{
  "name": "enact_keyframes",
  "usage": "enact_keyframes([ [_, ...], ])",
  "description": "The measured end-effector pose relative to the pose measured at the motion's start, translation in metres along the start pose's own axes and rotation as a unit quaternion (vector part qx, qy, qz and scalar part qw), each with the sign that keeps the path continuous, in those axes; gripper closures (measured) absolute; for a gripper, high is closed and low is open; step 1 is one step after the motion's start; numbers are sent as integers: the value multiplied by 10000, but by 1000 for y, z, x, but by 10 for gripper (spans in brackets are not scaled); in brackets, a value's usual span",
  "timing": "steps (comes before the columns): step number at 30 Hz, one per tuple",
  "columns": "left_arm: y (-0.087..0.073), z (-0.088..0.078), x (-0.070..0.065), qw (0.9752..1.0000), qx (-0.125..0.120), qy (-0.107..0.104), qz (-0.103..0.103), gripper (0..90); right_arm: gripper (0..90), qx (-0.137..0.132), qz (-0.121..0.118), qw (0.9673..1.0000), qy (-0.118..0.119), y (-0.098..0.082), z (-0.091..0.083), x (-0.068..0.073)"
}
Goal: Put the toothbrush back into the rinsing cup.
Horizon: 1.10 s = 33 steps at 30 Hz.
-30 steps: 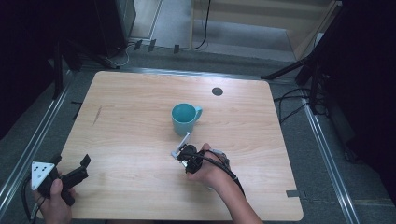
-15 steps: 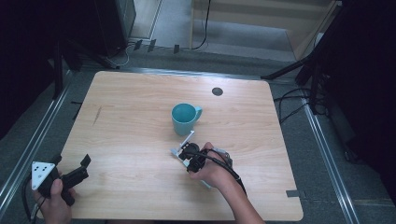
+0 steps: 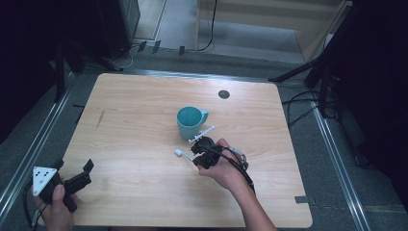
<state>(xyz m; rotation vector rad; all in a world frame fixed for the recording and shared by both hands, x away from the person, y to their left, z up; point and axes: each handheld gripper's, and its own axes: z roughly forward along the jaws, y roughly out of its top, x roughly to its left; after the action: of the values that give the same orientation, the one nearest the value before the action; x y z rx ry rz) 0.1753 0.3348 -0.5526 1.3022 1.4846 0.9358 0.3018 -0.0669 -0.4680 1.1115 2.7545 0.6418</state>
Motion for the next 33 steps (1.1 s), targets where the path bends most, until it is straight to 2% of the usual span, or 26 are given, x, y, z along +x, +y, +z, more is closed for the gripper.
enact_keyframes([
  [2,0,0,0,10000,0,0,-1,14,850,-14,24,10000,21,0,-1,-1],
  [7,0,0,0,10000,-3,-2,0,14,851,148,-63,9999,-9,-2,6,0],
  [8,0,0,0,10000,-4,-3,-1,14,850,319,-98,9994,-33,-4,14,1],
  [9,0,0,0,10000,-4,-3,-1,14,850,319,-98,9994,-33,-4,14,1],
  [10,0,0,0,10000,-6,-5,-4,14,851,526,-124,9985,-2,-7,21,0],
  [15,0,0,0,10000,-2,-13,-7,14,850,846,-134,9963,3,-12,34,0],
  [20,0,0,0,10000,-4,-10,-3,14,850,956,-157,9953,30,-10,35,0],
  [21,0,0,0,10000,-3,-9,-4,14,849,1070,-126,9942,66,-9,35,2],
  [24,0,0,0,10000,-4,-7,3,14,849,1133,-181,9934,38,-7,36,3],
  [25,0,0,0,10000,-7,-4,3,14,848,1261,-158,9919,-15,-5,36,5],
  [27,0,0,0,10000,-11,-8,2,14,848,1308,-170,9913,-31,-3,37,5],
  [28,0,0,0,10000,-4,-5,1,14,846,1437,-225,9893,-119,-1,39,7],
  [33,0,0,0,10000,-5,-12,-2,14,847,1493,-231,9883,-207,2,45,9],
])
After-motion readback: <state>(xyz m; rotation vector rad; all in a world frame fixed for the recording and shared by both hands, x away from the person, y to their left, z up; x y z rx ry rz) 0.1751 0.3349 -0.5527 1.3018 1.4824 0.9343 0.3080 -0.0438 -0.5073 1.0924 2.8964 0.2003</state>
